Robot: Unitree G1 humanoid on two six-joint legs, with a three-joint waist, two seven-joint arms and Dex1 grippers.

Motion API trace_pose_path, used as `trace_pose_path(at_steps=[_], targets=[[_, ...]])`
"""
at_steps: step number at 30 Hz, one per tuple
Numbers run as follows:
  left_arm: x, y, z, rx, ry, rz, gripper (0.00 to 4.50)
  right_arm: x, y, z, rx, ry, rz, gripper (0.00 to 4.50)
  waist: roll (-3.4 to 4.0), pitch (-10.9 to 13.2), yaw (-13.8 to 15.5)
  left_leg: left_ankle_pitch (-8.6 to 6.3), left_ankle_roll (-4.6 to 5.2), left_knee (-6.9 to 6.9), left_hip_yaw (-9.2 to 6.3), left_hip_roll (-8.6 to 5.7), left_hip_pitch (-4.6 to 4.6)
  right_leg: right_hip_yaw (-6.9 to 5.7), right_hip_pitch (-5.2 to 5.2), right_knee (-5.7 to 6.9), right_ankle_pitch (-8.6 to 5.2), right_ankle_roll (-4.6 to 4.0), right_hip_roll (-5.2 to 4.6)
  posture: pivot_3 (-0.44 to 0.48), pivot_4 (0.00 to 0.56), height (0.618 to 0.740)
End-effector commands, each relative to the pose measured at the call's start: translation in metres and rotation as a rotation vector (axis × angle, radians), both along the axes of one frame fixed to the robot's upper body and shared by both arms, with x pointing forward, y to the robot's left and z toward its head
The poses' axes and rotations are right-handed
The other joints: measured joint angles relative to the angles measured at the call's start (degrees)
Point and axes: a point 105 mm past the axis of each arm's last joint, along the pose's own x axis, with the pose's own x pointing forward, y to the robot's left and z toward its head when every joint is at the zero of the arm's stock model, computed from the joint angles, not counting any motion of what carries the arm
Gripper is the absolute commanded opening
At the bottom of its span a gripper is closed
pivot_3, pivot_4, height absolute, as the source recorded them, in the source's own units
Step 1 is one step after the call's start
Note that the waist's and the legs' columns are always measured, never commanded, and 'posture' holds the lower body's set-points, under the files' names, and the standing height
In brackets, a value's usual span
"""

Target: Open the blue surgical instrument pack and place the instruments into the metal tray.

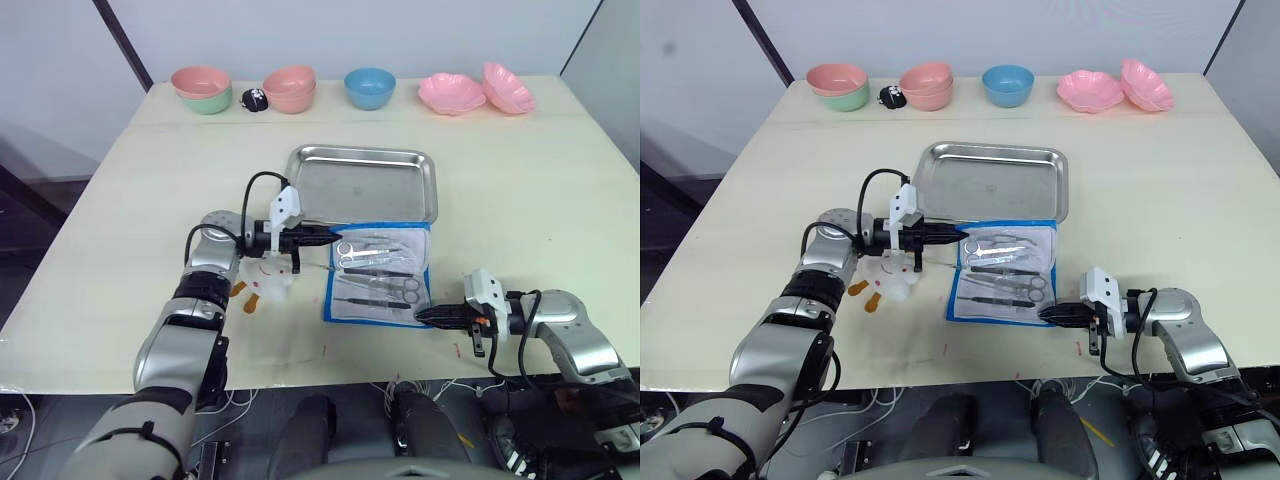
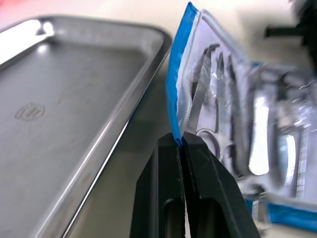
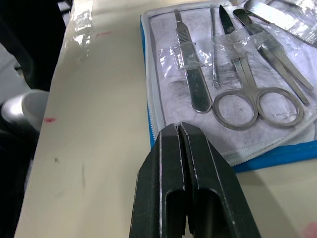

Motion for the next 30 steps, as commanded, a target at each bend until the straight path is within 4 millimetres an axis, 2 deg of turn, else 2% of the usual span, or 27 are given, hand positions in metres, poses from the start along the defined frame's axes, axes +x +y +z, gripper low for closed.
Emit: trace_pose_path(at_steps=[1,7,18,30], targets=[[0.001,-0.002,-0.014,0.059,0.014,0.011,0.00,-0.005,-0.002,-0.012,-0.034,0.030,-0.003,0.04,-0.01,0.0,0.0,0.00,0.00,0.00,-0.01,0.00,0.00,0.00,0.00,0.00,0.00,0.00,0.00,0.000,0.150,0.740],[0.004,-0.006,-0.022,0.103,0.047,0.017,0.00,-0.005,-0.002,-0.012,-0.031,0.028,-0.006,0.04,-0.09,-0.1,0.0,0.00,0.00,0.00,-0.01,0.00,0.01,-0.02,0.01,0.00,0.00,0.00,0.01,0.000,0.150,0.740],[0.009,0.001,-0.034,0.173,0.171,0.094,0.00,-0.001,-0.001,-0.012,-0.016,0.021,-0.022,0.04,-0.30,-0.2,0.0,0.00,0.00,0.00,-0.04,-0.01,0.13,-0.05,0.13,0.01,0.00,0.00,0.01,0.000,0.150,0.740],[0.014,0.003,-0.025,0.075,0.196,0.143,0.00,-0.003,0.001,-0.012,-0.010,0.021,-0.017,0.04,-0.30,-0.2,0.0,0.00,0.00,0.00,-0.06,-0.01,0.29,-0.06,0.29,0.00,-0.01,0.01,0.01,0.000,0.150,0.740]])
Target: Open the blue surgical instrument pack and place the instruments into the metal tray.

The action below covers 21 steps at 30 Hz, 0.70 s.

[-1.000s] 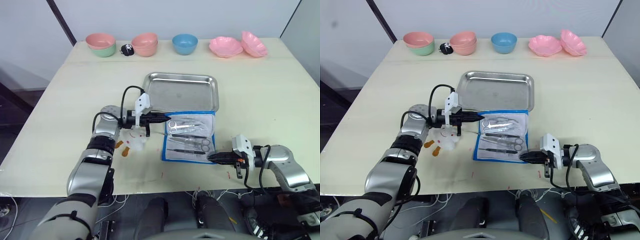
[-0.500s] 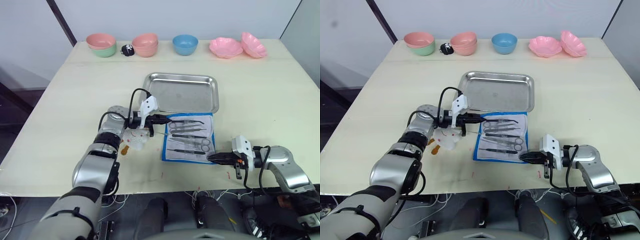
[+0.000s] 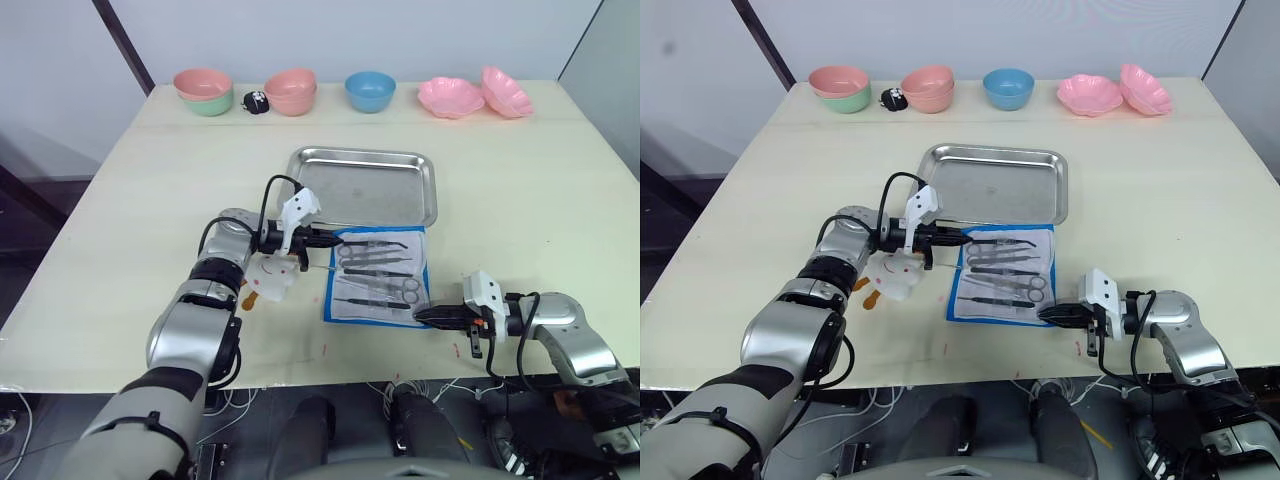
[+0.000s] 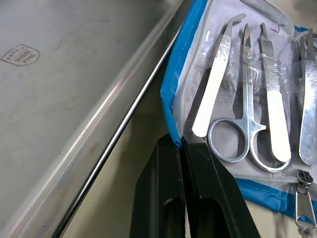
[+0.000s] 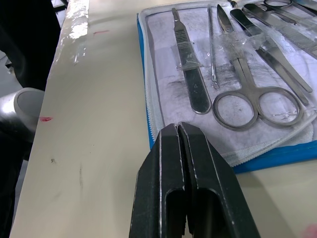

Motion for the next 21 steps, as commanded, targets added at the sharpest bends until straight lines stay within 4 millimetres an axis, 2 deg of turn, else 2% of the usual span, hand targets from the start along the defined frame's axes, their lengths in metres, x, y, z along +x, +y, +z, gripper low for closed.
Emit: trace_pose_path(at_steps=[1,3,7,13,14,15,16,19,20,21], targets=[[-0.001,0.007,-0.010,-0.015,0.053,0.056,0.00,-0.005,0.001,-0.009,-0.015,0.028,0.002,0.04,0.00,0.0,0.0,0.00,0.00,0.00,0.00,0.00,0.00,0.00,0.00,0.00,0.00,0.00,0.00,0.000,0.150,0.740],[-0.001,0.007,-0.010,-0.034,0.066,0.066,0.00,-0.005,0.001,-0.009,-0.014,0.029,0.001,0.04,0.00,0.0,0.0,0.00,0.00,0.00,0.00,0.00,0.00,-0.01,0.00,0.00,0.00,0.00,0.00,0.000,0.150,0.740],[-0.006,0.008,-0.015,-0.153,0.235,0.122,0.00,-0.006,0.003,-0.011,-0.013,0.030,0.006,0.04,-0.01,0.0,-0.1,0.00,0.00,0.00,-0.01,0.00,0.00,-0.01,0.00,0.00,0.00,0.00,0.00,0.000,0.150,0.740],[-0.004,0.008,-0.011,-0.234,0.297,0.177,0.00,-0.008,0.003,-0.012,-0.016,0.032,0.012,0.04,0.01,0.0,-0.1,0.00,0.00,0.00,-0.03,0.01,0.01,-0.03,0.00,0.01,-0.01,0.00,0.01,0.000,0.150,0.740],[-0.003,0.007,-0.008,-0.257,0.312,0.191,0.48,-0.008,0.003,-0.012,-0.016,0.034,0.013,0.00,0.01,0.0,-0.1,0.00,0.00,0.00,-0.03,0.01,0.01,-0.03,0.00,0.01,-0.01,0.00,0.01,0.000,0.150,0.740],[-0.002,0.007,-0.007,-0.273,0.322,0.198,0.63,-0.008,0.003,-0.012,-0.015,0.035,0.014,0.00,0.01,0.0,-0.1,0.00,0.00,0.00,-0.03,0.01,0.01,-0.03,0.00,0.01,-0.01,0.00,0.01,0.000,0.150,0.740],[-0.002,0.007,-0.006,-0.283,0.336,0.204,0.97,-0.008,0.004,-0.012,-0.015,0.036,0.015,0.00,0.01,0.0,-0.1,0.00,0.00,0.00,-0.04,0.01,0.01,-0.03,0.00,0.01,-0.01,0.00,0.01,0.000,0.150,0.740],[-0.002,0.006,-0.003,-0.340,0.406,0.231,2.30,-0.008,0.004,-0.012,-0.021,0.032,0.019,0.00,-0.01,0.0,-0.2,0.00,0.00,0.00,-0.04,0.01,0.00,-0.04,0.00,0.00,-0.01,0.00,0.01,0.000,0.150,0.740],[-0.002,0.006,-0.004,-0.342,0.418,0.232,2.93,-0.008,0.004,-0.012,-0.021,0.031,0.019,0.00,-0.01,0.0,-0.1,0.00,0.00,0.00,-0.04,0.01,0.02,-0.04,0.02,0.00,-0.01,0.00,0.01,0.000,0.150,0.740],[-0.004,0.007,-0.005,-0.331,0.422,0.228,3.35,-0.008,0.004,-0.012,-0.022,0.031,0.019,0.00,-0.02,0.0,-0.1,0.00,0.00,0.00,-0.05,0.01,0.05,-0.05,0.06,0.00,-0.01,0.00,0.01,0.000,0.150,0.740]])
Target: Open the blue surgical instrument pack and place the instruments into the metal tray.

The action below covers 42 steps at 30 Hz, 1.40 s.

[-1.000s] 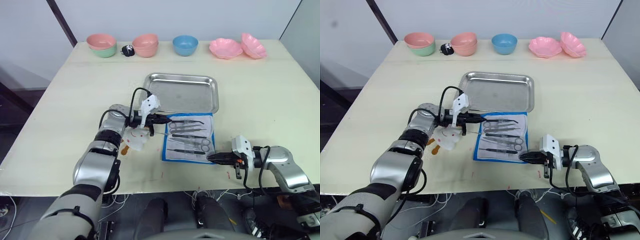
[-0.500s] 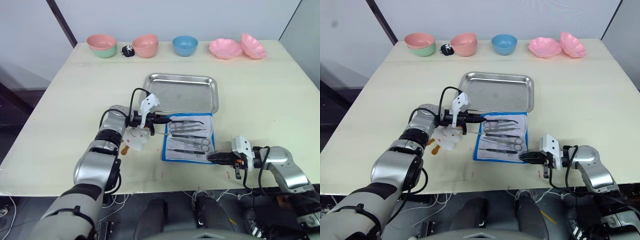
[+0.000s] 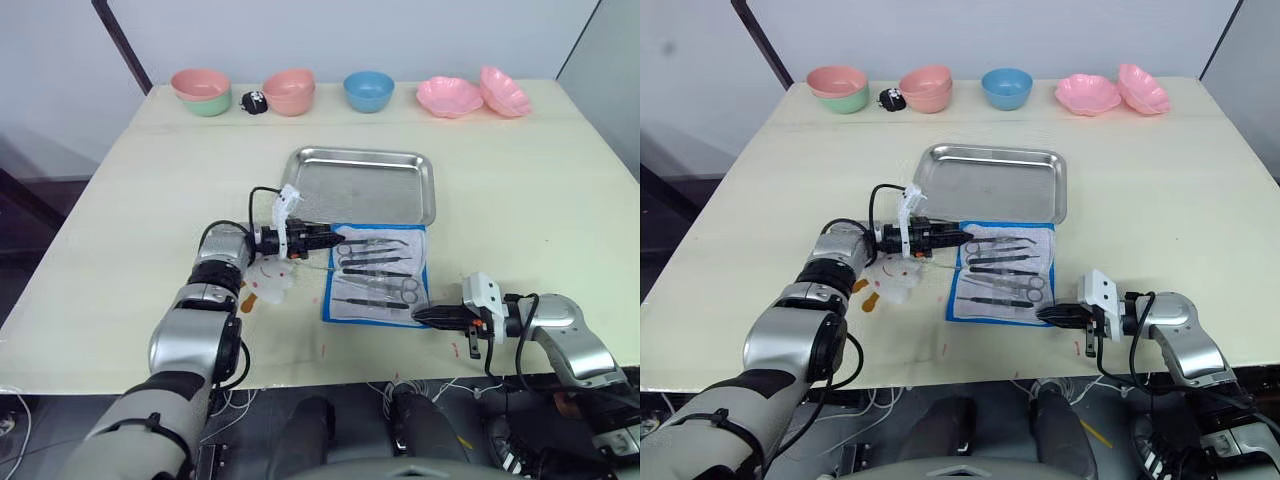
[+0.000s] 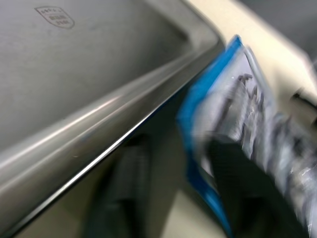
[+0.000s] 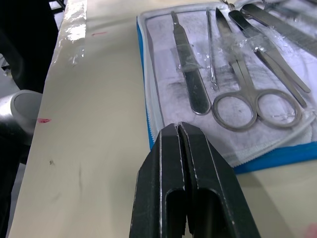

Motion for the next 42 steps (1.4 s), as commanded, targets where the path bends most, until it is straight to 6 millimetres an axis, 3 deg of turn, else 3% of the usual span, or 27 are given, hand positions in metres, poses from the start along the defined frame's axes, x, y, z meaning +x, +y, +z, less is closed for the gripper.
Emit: trace_pose_path(at_steps=[1,2,3,15,23,28,42], targets=[[-0.003,0.006,-0.011,0.035,0.051,0.027,3.83,-0.007,0.001,-0.011,-0.030,0.036,0.017,0.00,0.00,0.0,0.0,0.00,0.00,0.00,-0.01,0.00,0.08,-0.01,0.07,0.00,0.00,0.00,0.00,0.000,0.150,0.740],[-0.002,0.007,-0.012,0.040,0.051,0.035,4.33,-0.007,0.001,-0.011,-0.029,0.037,0.017,0.00,-0.01,0.0,0.0,0.00,0.00,0.00,0.00,0.00,0.14,0.00,0.13,-0.01,0.00,0.00,0.00,0.000,0.150,0.740],[-0.003,0.007,-0.012,0.041,0.051,0.031,4.46,-0.007,0.001,-0.011,-0.029,0.037,0.017,0.00,-0.01,0.0,0.0,0.00,0.00,0.00,0.01,0.00,0.21,0.00,0.20,-0.02,-0.01,0.00,0.00,0.000,0.150,0.740],[-0.003,0.012,0.003,-0.031,-0.002,0.033,4.46,-0.009,-0.001,-0.011,-0.016,0.062,0.003,0.00,-0.01,0.0,0.0,-0.01,0.00,-0.12,0.02,0.02,0.45,0.03,0.44,-0.13,-0.03,0.01,0.00,0.000,0.150,0.740],[-0.009,0.021,0.002,-0.033,-0.008,0.017,4.46,-0.011,-0.002,-0.002,0.017,0.121,-0.001,0.00,-0.01,0.0,-0.1,-0.01,0.00,-0.13,0.01,0.06,0.44,0.06,0.42,-0.15,-0.03,0.00,0.02,0.000,0.150,0.740],[-0.011,0.023,0.009,-0.053,-0.029,-0.001,4.50,-0.010,-0.006,0.005,0.003,0.056,0.011,2.30,-0.02,0.0,-0.1,-0.01,0.00,-0.13,0.01,0.07,0.42,0.05,0.42,-0.17,-0.03,0.01,0.03,0.000,0.150,0.740],[-0.024,0.029,0.029,-0.068,-0.114,-0.083,4.50,-0.007,-0.015,0.049,0.111,-0.030,-0.022,2.30,-0.06,0.1,0.0,-0.01,0.00,-0.13,-0.12,0.11,0.24,0.04,0.29,-0.24,-0.02,0.01,0.00,0.000,0.150,0.740]])
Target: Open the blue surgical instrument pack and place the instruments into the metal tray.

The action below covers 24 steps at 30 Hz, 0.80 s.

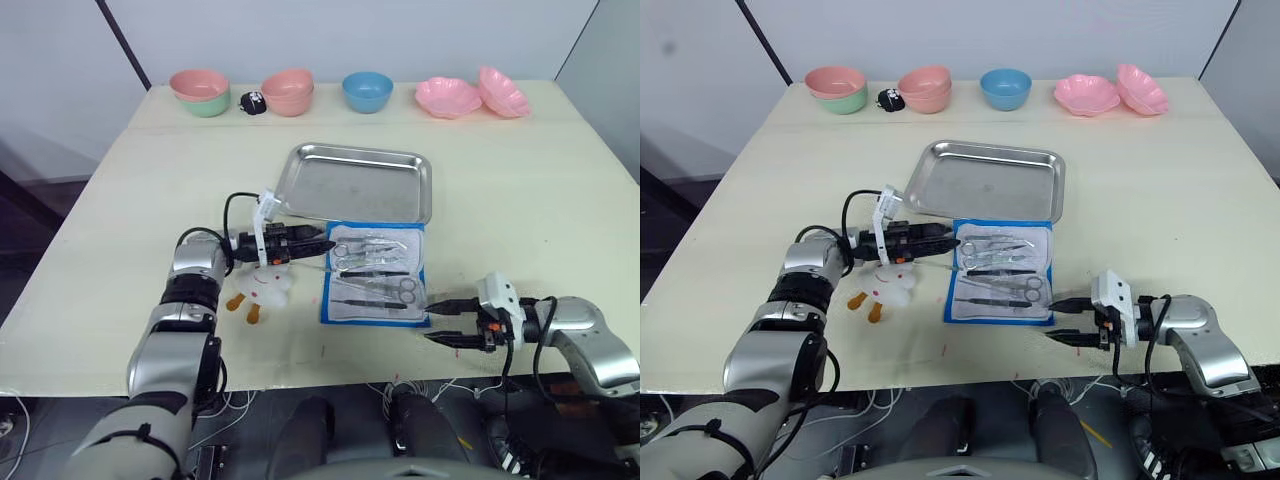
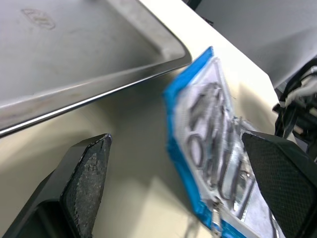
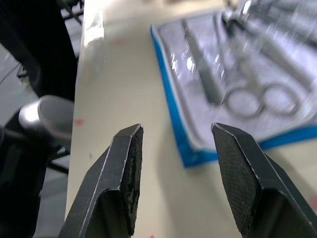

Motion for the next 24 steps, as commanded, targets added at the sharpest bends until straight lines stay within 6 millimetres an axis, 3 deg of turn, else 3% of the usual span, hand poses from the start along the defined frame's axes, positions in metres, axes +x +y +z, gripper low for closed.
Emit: trace_pose_path(at_steps=[1,5,8,11,24], targets=[[-0.004,0.001,0.016,-0.009,-0.069,-0.036,4.50,0.006,-0.001,0.021,0.054,-0.045,-0.020,2.30,0.00,0.0,0.1,0.00,0.00,0.00,0.00,0.00,0.00,0.00,0.00,-0.01,0.00,0.00,0.00,0.000,0.150,0.740],[-0.013,0.003,0.017,0.048,-0.135,-0.087,4.50,0.021,0.001,0.030,0.094,-0.069,-0.063,2.30,0.00,0.0,0.0,0.00,0.00,0.00,-0.01,0.05,0.00,0.01,0.00,-0.02,0.00,0.00,-0.02,0.000,0.150,0.740],[-0.015,0.002,0.021,0.041,-0.168,-0.093,4.50,0.028,0.004,0.031,0.098,-0.087,-0.068,3.02,0.00,0.0,0.1,0.00,0.00,-0.01,-0.02,0.08,0.01,0.02,0.00,-0.02,0.01,0.00,-0.01,0.000,0.150,0.740],[-0.019,0.003,0.025,0.051,-0.208,-0.117,4.50,0.036,0.008,0.031,0.105,-0.104,-0.064,4.40,0.01,0.0,0.2,0.00,0.00,-0.01,0.01,0.07,-0.04,-0.02,0.00,-0.08,0.01,0.00,-0.02,0.000,0.150,0.740],[-0.041,0.007,0.042,0.124,-0.423,-0.233,4.50,0.071,0.016,0.022,0.037,-0.249,-0.032,4.46,0.05,0.1,0.1,0.00,0.00,-0.01,0.05,0.08,-0.08,-0.03,-0.01,-0.17,0.03,0.00,-0.04,0.000,0.150,0.740]])
